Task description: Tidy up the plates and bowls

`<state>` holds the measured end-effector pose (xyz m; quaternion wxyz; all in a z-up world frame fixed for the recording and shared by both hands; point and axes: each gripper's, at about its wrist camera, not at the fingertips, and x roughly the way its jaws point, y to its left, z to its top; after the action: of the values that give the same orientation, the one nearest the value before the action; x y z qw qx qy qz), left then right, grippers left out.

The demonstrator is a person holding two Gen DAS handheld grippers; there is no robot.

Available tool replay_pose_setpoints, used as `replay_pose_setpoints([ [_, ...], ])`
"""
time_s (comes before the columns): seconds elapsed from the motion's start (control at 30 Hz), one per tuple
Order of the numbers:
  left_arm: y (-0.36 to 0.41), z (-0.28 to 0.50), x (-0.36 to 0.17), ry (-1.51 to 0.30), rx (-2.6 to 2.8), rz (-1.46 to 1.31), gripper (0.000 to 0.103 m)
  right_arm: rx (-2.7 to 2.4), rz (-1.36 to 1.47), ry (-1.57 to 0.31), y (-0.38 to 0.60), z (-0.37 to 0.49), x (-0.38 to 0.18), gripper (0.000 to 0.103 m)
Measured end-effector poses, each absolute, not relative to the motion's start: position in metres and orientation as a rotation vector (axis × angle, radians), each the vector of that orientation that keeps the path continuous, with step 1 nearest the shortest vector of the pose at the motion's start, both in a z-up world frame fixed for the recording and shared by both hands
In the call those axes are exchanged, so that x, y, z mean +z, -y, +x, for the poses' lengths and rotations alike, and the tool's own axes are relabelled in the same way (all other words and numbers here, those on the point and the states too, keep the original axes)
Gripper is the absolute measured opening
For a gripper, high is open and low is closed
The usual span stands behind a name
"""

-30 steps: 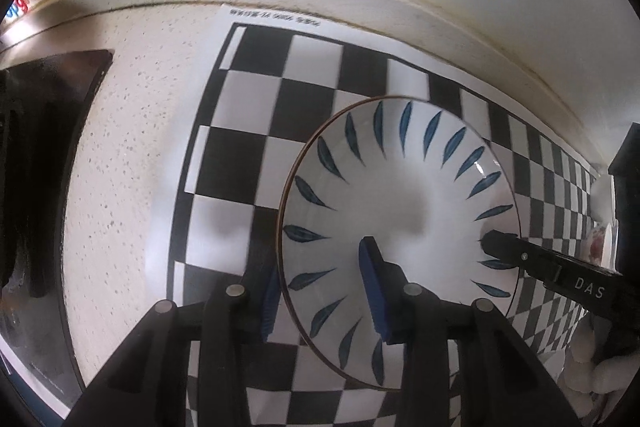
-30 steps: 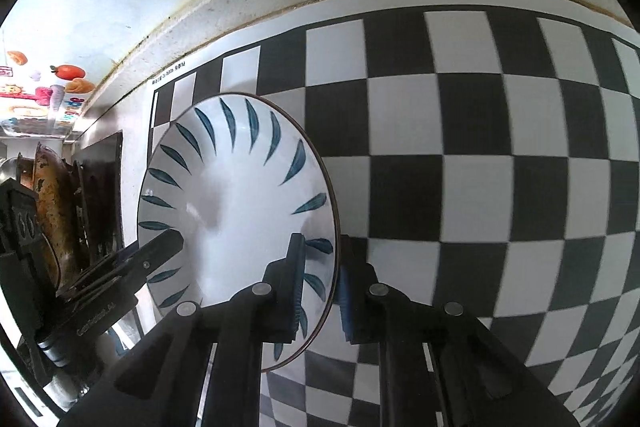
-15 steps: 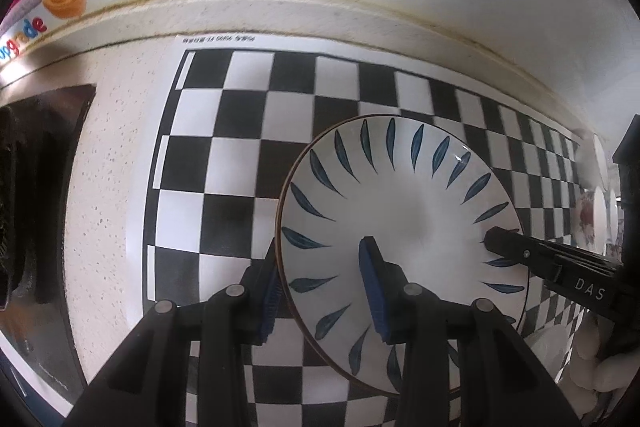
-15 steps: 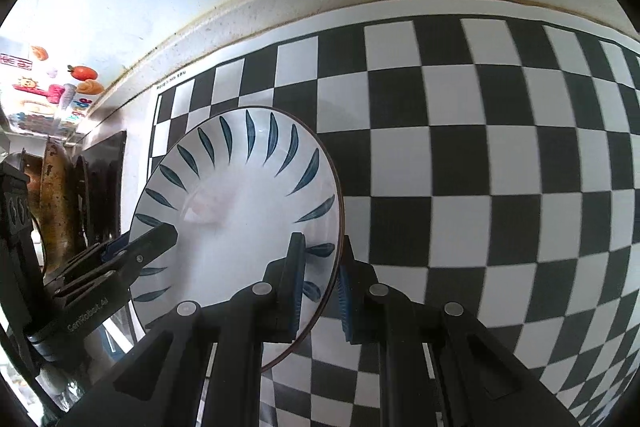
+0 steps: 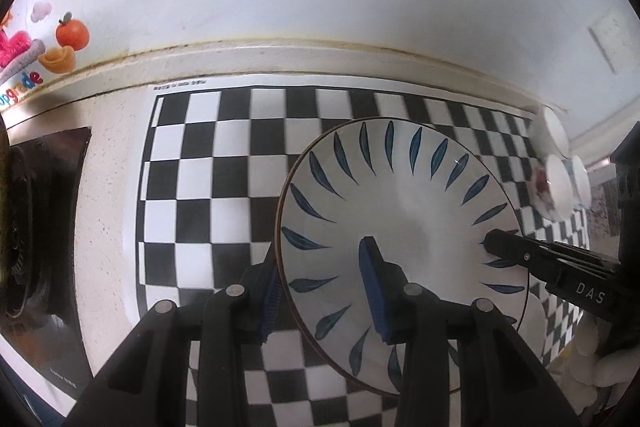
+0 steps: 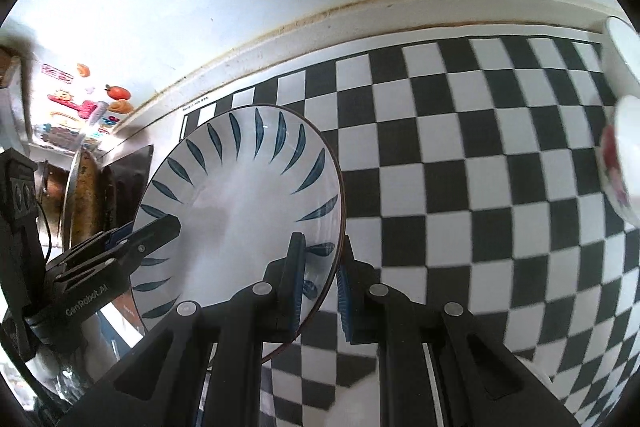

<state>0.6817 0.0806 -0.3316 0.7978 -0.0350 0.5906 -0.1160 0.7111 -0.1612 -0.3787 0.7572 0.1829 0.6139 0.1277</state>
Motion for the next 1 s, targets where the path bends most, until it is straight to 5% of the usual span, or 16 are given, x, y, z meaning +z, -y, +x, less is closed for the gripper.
replay_pose_setpoints([
  [0.37,-0.031,0.623,-0.32,-1.252,-0.293,-0.039,0.034,0.269,0.397,-1.268,0.219,0.635,-0.351,0.016],
  [1.0,0.058,0.54,-0.361,-1.373,-0.367,0.074,0.034,0.187,0.458,-1.346,0.301,0.528,-0.396,0.016],
])
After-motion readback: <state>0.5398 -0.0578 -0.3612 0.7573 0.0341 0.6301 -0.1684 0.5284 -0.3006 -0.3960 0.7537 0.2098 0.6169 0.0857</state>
